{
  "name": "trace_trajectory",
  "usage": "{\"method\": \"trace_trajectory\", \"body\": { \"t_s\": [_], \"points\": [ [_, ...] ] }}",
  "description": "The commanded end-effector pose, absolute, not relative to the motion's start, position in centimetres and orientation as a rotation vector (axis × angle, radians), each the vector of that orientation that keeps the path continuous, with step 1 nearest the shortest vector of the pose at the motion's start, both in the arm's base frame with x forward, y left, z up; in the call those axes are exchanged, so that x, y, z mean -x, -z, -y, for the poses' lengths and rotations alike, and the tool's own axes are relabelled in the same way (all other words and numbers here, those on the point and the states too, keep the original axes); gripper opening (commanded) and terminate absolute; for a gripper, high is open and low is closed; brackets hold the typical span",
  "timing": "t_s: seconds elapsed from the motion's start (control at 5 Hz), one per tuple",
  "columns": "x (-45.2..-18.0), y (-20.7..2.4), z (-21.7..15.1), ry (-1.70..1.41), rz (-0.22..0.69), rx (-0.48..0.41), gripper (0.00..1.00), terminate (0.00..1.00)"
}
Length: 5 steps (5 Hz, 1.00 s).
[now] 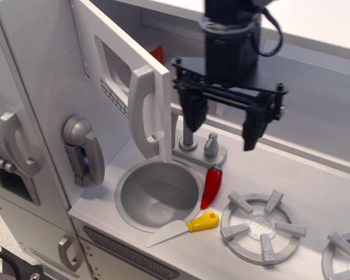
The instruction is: Open microwave
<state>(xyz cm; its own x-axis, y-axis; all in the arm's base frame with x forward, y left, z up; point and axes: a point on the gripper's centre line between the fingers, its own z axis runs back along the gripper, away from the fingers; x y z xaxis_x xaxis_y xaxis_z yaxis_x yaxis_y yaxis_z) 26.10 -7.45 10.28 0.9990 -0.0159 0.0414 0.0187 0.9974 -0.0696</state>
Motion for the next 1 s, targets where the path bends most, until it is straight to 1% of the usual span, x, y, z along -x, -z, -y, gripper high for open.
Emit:
{"method": "trace_trajectory", "body": {
  "t_s": [0.0,0.2,0.4,0.6,0.8],
  "points": [
    [-31.5,-11.9,3.3,-0.121,0.192,0.046,1.00,0.00],
    [-32.1,-11.4,0.5,-0.177,0.206,0.008,1.00,0.00],
    [-30.6,-10.7,-2.0,-0.172,0.216,-0.019,1.00,0.00],
    [-28.9,-11.0,-4.0,-0.173,0.226,-0.016,1.00,0.00],
    [-27.0,-11.0,-7.2,-0.192,0.212,-0.020,1.00,0.00]
  ]
}}
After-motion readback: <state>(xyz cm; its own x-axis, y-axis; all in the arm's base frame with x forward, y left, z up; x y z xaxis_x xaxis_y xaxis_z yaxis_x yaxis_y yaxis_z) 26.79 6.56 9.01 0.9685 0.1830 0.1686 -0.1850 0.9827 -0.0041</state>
